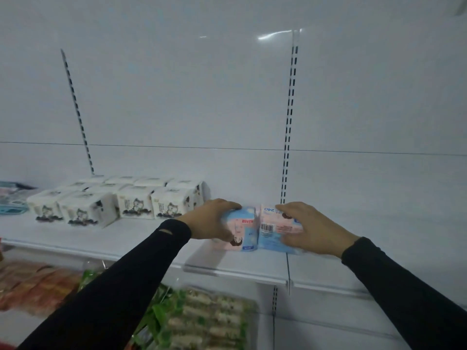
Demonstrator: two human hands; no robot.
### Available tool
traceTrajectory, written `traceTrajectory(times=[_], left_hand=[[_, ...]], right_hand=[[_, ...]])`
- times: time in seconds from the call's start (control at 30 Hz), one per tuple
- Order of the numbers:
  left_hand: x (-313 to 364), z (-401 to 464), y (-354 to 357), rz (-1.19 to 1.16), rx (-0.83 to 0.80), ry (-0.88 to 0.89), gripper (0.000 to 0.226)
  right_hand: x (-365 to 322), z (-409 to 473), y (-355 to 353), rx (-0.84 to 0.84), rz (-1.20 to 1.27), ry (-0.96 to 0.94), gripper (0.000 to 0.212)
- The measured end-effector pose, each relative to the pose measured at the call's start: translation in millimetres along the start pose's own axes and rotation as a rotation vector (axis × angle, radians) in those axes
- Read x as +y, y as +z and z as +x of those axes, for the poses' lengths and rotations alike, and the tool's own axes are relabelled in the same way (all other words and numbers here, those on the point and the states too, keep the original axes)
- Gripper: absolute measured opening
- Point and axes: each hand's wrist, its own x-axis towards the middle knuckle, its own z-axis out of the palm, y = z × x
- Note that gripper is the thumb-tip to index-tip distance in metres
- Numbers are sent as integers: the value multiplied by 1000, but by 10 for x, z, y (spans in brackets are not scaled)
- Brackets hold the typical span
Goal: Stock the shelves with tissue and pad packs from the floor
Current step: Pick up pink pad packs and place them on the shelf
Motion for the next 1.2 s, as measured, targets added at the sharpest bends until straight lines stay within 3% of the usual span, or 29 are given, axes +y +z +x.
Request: traceTrajectory(times=[0.37,0.57,0.67,0.77,1.0,1.13,1.2], left_hand=[[-274,338,-67,7,-8,-37,75],[-360,514,-352,-255,-231,-46,47],[-437,624,-261,-371,-80,-112,39],[-509,691,-159,-200,-18,-139,43],[-473,658,-239,-207,-231,-104,74],[-354,696,-202,42,-160,-187,78],[-238,711,-198,28,-181,-288,83]], right_hand=[[33,304,-13,-4,-90,64,74],[-10,392,-223,-126,-168,96,68],[-5,436,-209,-128,-172,112,67],[36,449,-113,-66,-146,116,67],[12,475,-128,-54,-146,140,64],[46,490,-103,5,-221,199,65],[60,508,-95,29,-279,241,66]])
